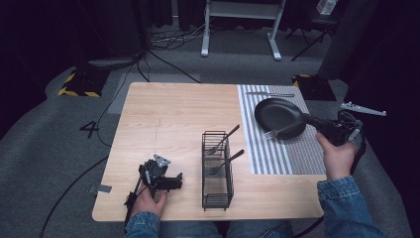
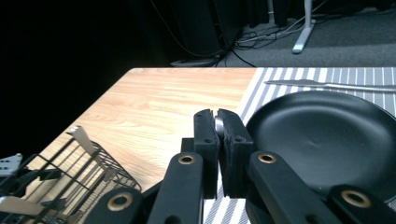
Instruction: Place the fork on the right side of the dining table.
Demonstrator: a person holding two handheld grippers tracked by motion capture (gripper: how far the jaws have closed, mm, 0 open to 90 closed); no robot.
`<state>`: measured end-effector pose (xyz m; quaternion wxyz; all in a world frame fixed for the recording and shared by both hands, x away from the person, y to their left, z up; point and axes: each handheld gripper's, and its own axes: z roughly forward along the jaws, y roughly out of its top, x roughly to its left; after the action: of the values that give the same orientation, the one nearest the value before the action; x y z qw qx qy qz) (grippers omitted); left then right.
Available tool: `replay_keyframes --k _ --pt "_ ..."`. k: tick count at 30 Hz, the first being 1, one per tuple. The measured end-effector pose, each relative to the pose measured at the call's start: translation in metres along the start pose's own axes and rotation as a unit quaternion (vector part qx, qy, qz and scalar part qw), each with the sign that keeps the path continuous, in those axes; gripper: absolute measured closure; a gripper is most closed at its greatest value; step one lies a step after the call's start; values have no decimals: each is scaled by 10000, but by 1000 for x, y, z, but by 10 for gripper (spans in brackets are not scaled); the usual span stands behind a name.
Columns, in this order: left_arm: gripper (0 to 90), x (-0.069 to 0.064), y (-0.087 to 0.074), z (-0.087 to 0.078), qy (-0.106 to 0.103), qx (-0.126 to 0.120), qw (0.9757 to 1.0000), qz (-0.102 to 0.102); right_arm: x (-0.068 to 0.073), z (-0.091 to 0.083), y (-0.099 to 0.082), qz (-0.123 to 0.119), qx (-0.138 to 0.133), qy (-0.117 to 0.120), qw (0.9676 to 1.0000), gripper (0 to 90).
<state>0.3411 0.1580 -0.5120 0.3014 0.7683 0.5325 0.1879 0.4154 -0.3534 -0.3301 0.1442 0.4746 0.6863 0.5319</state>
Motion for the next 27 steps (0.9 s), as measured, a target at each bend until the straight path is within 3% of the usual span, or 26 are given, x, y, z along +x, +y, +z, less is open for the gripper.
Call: replay_keyframes --k 13,27 --pt "1 0 0 0 -2 -1 10000 -1 -19 21 -17 208 250 -231 9992 868" --pt "1 0 0 0 -1 -1 10000 2 -26 34 -30 260 443 -376 9980 868"
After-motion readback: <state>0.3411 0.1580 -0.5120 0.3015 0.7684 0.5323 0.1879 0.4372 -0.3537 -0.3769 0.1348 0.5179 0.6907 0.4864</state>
